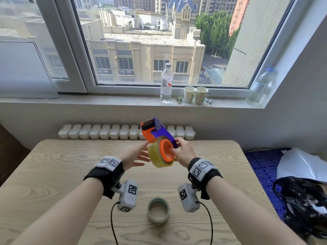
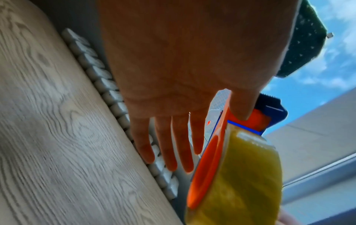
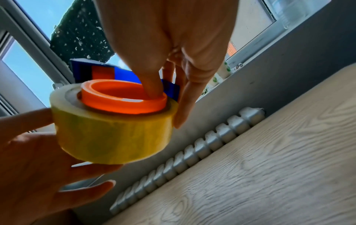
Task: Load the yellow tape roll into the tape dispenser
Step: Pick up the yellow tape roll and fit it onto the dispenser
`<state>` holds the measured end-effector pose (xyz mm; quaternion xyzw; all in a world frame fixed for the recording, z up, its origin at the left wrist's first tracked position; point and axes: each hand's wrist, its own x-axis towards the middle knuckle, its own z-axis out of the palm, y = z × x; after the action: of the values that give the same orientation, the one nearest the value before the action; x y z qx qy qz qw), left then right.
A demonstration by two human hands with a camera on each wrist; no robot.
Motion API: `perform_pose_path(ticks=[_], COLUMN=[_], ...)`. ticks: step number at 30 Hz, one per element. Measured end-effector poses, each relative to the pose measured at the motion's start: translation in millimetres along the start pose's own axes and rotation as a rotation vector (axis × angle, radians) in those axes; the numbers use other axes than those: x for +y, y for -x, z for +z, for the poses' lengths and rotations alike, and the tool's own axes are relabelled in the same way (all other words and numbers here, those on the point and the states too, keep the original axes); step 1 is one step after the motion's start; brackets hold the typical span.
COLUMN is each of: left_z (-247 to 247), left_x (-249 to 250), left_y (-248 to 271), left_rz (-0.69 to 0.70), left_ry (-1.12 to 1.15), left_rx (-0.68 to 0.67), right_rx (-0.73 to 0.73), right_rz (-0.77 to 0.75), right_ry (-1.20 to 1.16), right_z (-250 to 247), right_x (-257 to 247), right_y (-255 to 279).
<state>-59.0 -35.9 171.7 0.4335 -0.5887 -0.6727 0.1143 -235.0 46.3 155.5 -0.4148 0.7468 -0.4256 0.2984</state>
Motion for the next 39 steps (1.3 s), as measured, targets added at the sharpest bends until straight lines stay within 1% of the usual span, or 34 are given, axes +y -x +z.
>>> perform_pose_path(ticks=[7, 9, 11, 13, 15, 16, 18, 19, 20, 21, 23, 24, 25, 30, 34, 37, 39], left_z=[13, 15, 18, 21, 26, 27, 30, 31, 32, 33, 36, 38, 39, 37, 36, 35, 35], left_x=[17, 21, 22, 22, 21, 20, 18, 17, 16, 16, 15, 14, 15, 18, 16, 12, 11], left_y=[7, 9, 9, 8, 8, 8, 8, 7, 6, 5, 3, 3, 3, 3, 4, 3, 3], left_rz=[0.056, 0.070, 0.078, 0.083, 0.100, 0.110, 0.117, 0.113, 0.109, 0.104, 0.108, 0.119, 0.128, 0.101, 0.166, 0.182, 0.183], left_ry=[0.256, 0.307, 0.336, 0.349, 0.335, 0.316, 0.285, 0.274, 0.263, 0.251, 0.236, 0.231, 0.223, 0.216, 0.203, 0.207, 0.191], left_rx=[-0.191, -0.262, -0.294, -0.283, -0.246, -0.226, -0.190, -0.170, -0.151, -0.134, -0.117, -0.118, -0.122, -0.168, -0.239, -0.255, -0.251], right_rx=[-0.084, -0.119, -0.138, -0.163, -0.167, -0.140, -0.032, 0.025, 0.043, 0.002, -0.170, -0.236, -0.267, -0.262, -0.213, -0.171, -0.182], right_rz=[0.120, 0.137, 0.154, 0.173, 0.173, 0.161, 0.112, 0.091, 0.081, 0.091, 0.145, 0.160, 0.152, 0.070, 0.011, 0.021, 0.027], right_ry=[-0.313, -0.354, -0.374, -0.348, -0.250, -0.189, -0.128, -0.143, -0.190, -0.263, -0.412, -0.452, -0.467, -0.478, -0.436, -0.420, -0.418], right_z=[6, 7, 6, 5, 4, 3, 1, -2, -4, -5, -4, -2, 1, 4, 7, 7, 7], right_x=[-13, -13, -12, -12, -9, -8, -9, -10, -13, -17, -24, -25, -24, -22, -23, -24, -25], right_y=[5, 6, 8, 7, 4, 2, 0, 0, 0, 1, 5, 7, 8, 7, 5, 3, 2])
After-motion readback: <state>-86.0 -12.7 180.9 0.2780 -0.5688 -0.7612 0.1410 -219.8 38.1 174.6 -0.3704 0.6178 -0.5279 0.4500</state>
